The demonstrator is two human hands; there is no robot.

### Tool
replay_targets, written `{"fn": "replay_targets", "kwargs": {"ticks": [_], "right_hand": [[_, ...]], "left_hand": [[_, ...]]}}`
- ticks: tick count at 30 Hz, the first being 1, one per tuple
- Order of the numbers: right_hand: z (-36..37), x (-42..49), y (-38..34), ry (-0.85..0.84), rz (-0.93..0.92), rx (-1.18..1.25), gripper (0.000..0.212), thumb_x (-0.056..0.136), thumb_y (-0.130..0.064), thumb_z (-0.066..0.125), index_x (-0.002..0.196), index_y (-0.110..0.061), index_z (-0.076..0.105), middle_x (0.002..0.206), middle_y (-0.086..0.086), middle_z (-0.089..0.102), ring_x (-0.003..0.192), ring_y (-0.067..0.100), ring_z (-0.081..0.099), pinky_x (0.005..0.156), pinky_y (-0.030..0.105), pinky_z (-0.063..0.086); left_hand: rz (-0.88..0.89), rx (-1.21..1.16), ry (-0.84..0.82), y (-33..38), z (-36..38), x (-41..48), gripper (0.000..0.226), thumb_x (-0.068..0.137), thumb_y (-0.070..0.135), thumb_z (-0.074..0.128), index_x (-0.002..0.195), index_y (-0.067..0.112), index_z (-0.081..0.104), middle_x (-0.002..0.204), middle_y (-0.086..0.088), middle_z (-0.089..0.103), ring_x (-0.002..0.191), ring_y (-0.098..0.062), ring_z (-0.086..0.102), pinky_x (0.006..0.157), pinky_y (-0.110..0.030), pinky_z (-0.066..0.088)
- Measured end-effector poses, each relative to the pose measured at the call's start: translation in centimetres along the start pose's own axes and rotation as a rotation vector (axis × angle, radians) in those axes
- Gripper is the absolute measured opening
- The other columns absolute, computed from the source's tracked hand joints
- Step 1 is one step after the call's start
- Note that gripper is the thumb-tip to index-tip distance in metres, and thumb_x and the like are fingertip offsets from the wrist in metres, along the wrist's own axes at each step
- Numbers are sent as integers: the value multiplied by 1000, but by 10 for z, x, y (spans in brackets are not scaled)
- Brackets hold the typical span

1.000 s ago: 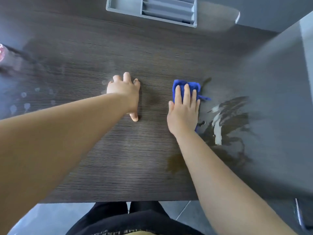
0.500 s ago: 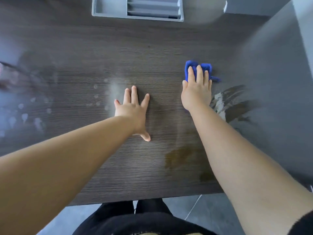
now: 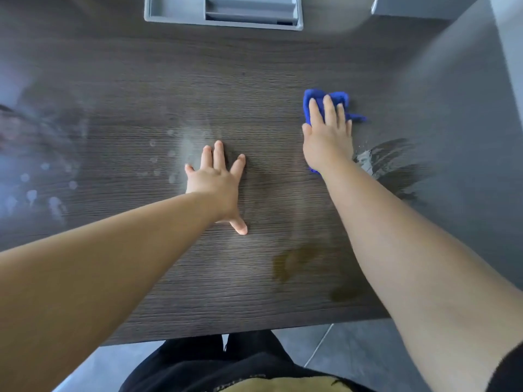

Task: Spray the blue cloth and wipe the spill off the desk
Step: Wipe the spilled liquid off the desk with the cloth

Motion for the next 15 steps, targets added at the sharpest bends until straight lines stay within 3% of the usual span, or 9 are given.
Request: {"fn": "replay_targets", "kwargs": {"ticks": [3,6,9,11,15], "right_hand": [[12,-48,-10,45,2,26,54,101,-33,30,150,-20,13,159,4,4,145,31,2,117,45,6],[33,-113,-43,75,-184,39,55,97,-33,41,148,-18,25,157,7,16,144,35,10,115,48,8],[32,-105,-45,34,-368,-3,53,97,-30,42,147,-17,30,156,8,20,143,35,14,115,49,10],[22,-66,-32,59,-346,-23,50,99,-27,39,147,-17,28,157,9,16,143,34,12,114,49,11],[8,-14,-27,50,-135,-23,51,103,-30,28,151,-21,13,159,4,2,145,30,0,116,45,4]], "left_hand": [[4,-22,7,1,0,0,144,44,68,79,147,25,-12,153,-17,-18,142,-35,-12,112,-59,18],[0,-40,26,1,-1,0,144,42,66,81,148,24,-7,153,-18,-15,142,-35,-9,111,-60,19],[-3,-43,36,1,0,0,144,41,65,82,148,24,-6,154,-18,-14,142,-35,-9,110,-60,19],[1,-40,37,0,0,0,143,42,65,81,148,25,-6,154,-17,-15,142,-35,-10,111,-60,19],[-1,-38,45,0,1,2,144,42,66,81,148,26,-7,154,-15,-14,142,-34,-11,111,-58,20]]}}
Point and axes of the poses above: each hand's wrist, its own x-axis towards the middle knuckle, its own z-axis out of the palm, y = z × x, the point moved 2 cm from there along x, towards the middle knuckle
